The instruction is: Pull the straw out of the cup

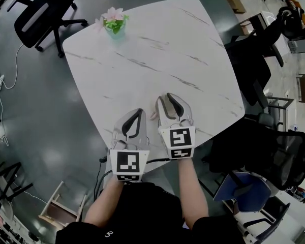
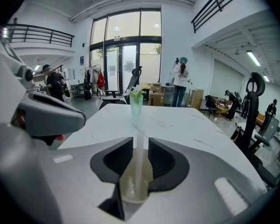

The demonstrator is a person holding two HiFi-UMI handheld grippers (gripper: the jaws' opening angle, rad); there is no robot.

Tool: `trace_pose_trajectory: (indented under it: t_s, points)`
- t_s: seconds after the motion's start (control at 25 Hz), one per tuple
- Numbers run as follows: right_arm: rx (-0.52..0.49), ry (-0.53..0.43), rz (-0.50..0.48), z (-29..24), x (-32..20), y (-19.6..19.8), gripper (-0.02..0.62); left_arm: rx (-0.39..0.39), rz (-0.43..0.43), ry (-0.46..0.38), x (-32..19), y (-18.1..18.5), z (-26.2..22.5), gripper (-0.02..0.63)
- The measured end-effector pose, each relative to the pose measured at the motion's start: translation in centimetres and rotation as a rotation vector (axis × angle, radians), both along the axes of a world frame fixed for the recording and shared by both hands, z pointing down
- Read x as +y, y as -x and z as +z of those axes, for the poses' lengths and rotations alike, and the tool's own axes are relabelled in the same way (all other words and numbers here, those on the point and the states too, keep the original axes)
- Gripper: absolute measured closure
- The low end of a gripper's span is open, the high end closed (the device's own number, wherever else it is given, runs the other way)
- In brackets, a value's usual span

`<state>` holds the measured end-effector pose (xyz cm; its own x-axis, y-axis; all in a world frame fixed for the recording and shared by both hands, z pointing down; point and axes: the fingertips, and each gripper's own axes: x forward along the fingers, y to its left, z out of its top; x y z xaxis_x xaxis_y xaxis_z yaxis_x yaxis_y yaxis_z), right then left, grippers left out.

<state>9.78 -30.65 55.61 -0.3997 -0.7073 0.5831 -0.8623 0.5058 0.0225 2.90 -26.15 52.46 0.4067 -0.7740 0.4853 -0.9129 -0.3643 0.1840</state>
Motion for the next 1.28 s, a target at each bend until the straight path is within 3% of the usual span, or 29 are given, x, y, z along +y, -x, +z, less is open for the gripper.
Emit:
trace_pose_trajectory:
  t_s: [0.36,0.68,1.0,1.28]
  points:
    - [0.130,-0.027,-0.034,0.6,0.0,0.2,0.532,-0.004,-0.007,-0.010,0.1,0.4,-0.5,0.604]
    - [0.127,-0.070,-0.008,-0.5,0.3,0.2,0.546,-0.014,0.001,-0.040,0.2,1.1,-2.0,0.604]
    - [0.018,-0.189,0.076,-5.1,1.3,-0.5,0.546,-0.009,0.042,-0.094,0.5,0.7,-4.5,0.604]
    - [-0.152,-0.285,0.212,-10.0,3.6,-2.4,0.548,-0.006,0.091,-0.146,1.8,0.1,-6.8,0.604]
